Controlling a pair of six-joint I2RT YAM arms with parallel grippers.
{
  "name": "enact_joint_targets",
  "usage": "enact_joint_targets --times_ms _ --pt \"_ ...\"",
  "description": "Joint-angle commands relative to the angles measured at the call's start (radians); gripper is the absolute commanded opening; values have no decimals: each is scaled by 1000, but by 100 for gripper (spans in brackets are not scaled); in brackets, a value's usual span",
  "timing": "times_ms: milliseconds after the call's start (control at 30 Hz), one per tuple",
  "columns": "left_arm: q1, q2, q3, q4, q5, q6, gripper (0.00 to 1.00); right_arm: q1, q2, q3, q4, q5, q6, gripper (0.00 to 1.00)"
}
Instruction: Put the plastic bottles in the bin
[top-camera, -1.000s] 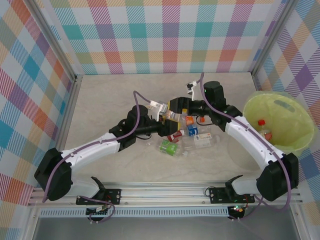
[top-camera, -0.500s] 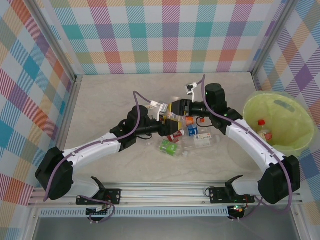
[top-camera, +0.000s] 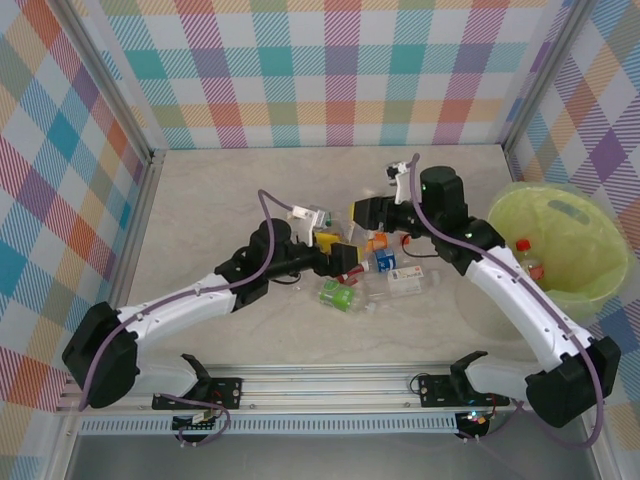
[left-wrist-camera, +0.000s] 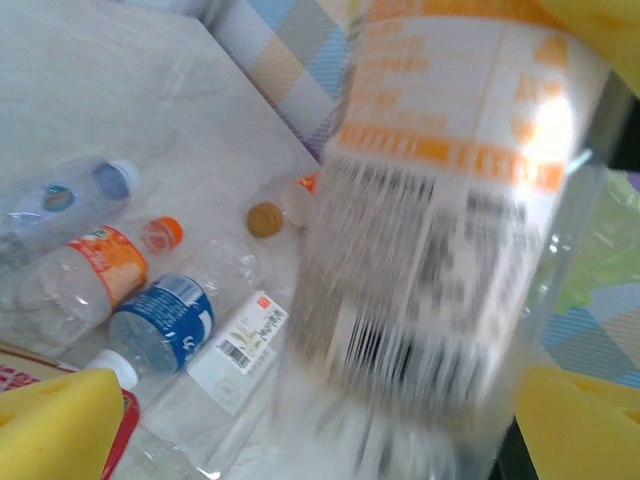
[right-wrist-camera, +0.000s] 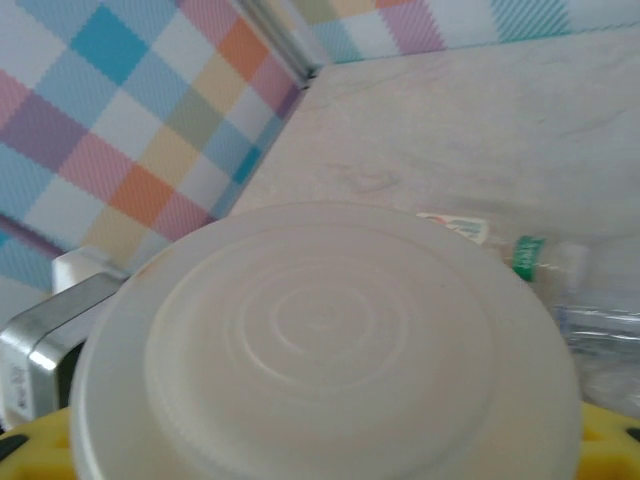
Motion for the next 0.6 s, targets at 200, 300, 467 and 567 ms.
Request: enact_joint_targets --times_ms 200,300,467,567 --pt "20 -147 -162 -119 -455 -140 100 -13 -147 178 -267 566 -323 50" --pt "36 -180 -215 -118 -506 -209 100 -12 -204 178 -215 686 -402 50" --pt "53 -232 -243 -201 -597 -261 100 -12 -267 195 -131 913 -635 50" --pt "63 -254 -247 -243 -632 -270 100 -17 -266 214 -133 1081 -749 51"
